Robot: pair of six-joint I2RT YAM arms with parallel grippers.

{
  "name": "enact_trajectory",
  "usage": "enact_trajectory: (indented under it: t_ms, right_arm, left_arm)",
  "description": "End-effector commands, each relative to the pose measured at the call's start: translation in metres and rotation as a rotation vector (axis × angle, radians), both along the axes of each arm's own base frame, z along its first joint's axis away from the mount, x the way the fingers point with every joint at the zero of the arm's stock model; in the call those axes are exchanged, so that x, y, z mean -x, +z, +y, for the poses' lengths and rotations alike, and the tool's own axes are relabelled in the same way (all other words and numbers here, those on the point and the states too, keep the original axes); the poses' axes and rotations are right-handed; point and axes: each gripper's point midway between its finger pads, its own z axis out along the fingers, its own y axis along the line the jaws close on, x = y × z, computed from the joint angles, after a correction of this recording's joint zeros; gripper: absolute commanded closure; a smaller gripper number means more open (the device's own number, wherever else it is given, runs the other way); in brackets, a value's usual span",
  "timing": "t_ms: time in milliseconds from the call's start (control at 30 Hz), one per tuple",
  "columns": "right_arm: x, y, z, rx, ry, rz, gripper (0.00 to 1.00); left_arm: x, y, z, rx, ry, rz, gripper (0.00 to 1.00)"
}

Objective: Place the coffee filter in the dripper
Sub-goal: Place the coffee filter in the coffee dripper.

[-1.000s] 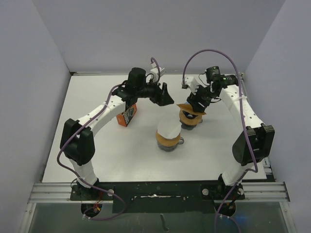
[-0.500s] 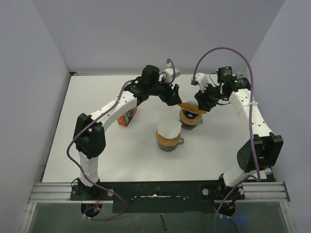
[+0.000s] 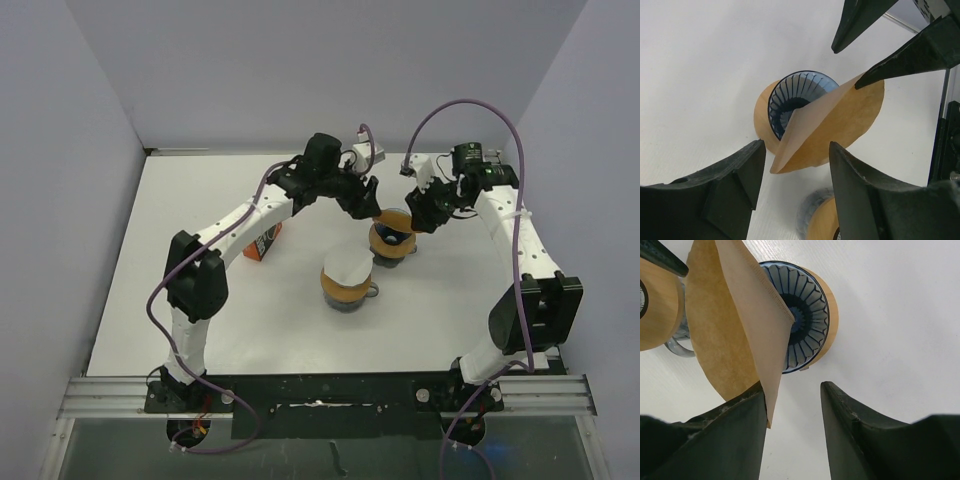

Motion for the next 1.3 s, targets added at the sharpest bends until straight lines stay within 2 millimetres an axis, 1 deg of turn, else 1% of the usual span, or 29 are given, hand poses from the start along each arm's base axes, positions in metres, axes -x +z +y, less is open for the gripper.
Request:
enact_trajectory:
  t_ms: [0, 100, 300, 500, 567, 700, 800, 967, 1067, 1200, 1267]
  right_arm:
    - [0.000, 0.019, -0.001, -0.048, -0.039, -0.059, 0.55]
    - [0.002, 0.019, -0.001, -0.057, -0.043, -0.058, 0.55]
    - [0.007, 0.018, 0.000, -0.071, -0.055, -0.058, 0.56]
    - [0.006, 0.015, -0.004, -0.072, -0.096, -0.054, 0.56]
    - [0.003, 0.016, -0.006, -0.072, -0.109, -0.057, 0.58]
    - [-0.004, 0.016, -0.009, -0.069, -0.136, -0.054, 0.63]
    - [-0.009, 0.018, -0.010, -0.073, -0.142, -0.059, 0.64]
    - [-0.016, 0.021, -0.009, -0.080, -0.147, -0.067, 0.65]
    - [-0.019, 0.021, -0.009, -0.084, -0.150, -0.067, 0.65]
    - [-0.022, 0.019, -0.009, -0.086, -0.157, -0.062, 0.63]
    - [-0.022, 0.017, -0.009, -0.087, -0.161, -0.052, 0.62]
  left_arm:
    - [-0.006, 0.013, -0.009, 0.013, -0.024, -0.045, 0.49]
    - [-0.007, 0.009, -0.011, 0.003, -0.027, -0.046, 0.50]
    - [-0.010, 0.003, -0.014, -0.005, -0.028, -0.037, 0.57]
    - [-0.003, -0.005, -0.015, -0.027, -0.048, -0.018, 0.64]
    - [0.000, -0.007, -0.014, -0.035, -0.050, -0.012, 0.69]
    - [0.005, -0.002, -0.012, -0.035, -0.043, 0.007, 0.78]
    - [0.007, 0.001, -0.011, -0.037, -0.023, 0.024, 0.83]
    - [0.011, 0.003, -0.010, -0.056, 0.013, 0.061, 0.87]
    - [0.009, 0.005, -0.010, -0.065, 0.052, 0.085, 0.87]
    - [0.008, 0.004, -0.010, -0.077, 0.083, 0.128, 0.86]
    - [0.008, 0.000, -0.010, -0.087, 0.090, 0.153, 0.86]
